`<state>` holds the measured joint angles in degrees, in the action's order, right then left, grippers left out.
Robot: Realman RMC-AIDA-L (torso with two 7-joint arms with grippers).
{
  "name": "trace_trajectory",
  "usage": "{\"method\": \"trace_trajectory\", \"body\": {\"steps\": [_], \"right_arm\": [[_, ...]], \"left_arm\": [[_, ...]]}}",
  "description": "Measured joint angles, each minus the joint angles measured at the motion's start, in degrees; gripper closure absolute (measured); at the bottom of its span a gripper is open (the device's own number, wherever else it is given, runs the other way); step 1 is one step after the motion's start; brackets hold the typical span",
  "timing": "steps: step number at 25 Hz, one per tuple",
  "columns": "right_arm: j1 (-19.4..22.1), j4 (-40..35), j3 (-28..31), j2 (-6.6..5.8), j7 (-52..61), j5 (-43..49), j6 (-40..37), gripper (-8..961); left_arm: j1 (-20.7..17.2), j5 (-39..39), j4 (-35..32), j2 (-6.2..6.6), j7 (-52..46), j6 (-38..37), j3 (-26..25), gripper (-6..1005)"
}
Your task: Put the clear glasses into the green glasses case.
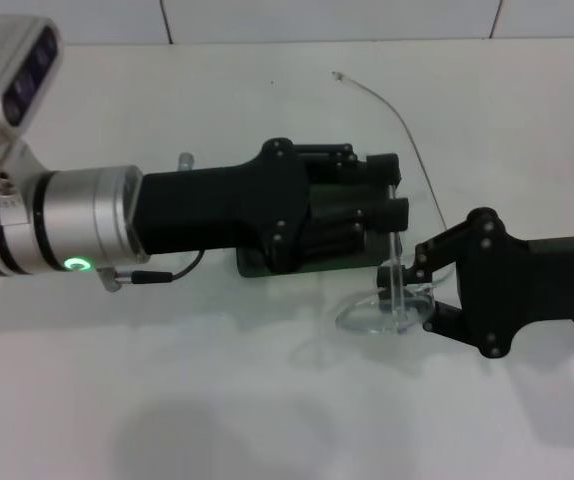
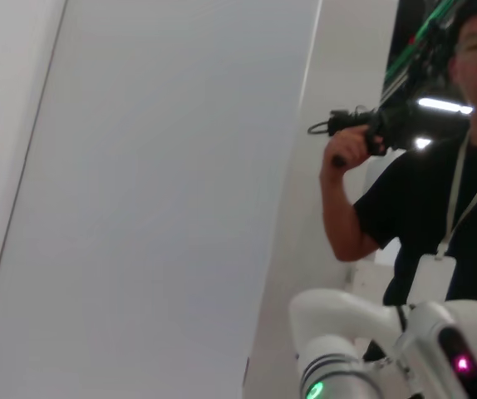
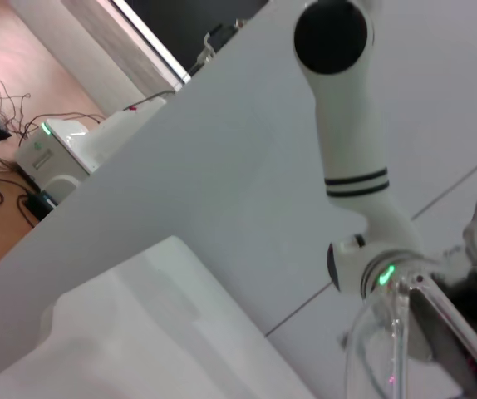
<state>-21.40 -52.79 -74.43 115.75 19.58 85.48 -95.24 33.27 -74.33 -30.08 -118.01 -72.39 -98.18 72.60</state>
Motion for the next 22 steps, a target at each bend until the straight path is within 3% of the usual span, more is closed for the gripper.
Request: {"method": "trace_trajectory", "body": {"steps": [16,22], "right_arm": [[0.28,-0.16,0.0,0.09,-1.95,-0.32,-1.26,832],[0.67,0.1,0.09,-0.07,-2.02,-0.33,-1.83,832]], "left_arm": [[3.14,-6.05,0.03,-0.93,-4.78,2.03,0.29,558],[1.69,-4.82,-1.03,-0.44,-4.94,0.52,-4.58,559]]}}
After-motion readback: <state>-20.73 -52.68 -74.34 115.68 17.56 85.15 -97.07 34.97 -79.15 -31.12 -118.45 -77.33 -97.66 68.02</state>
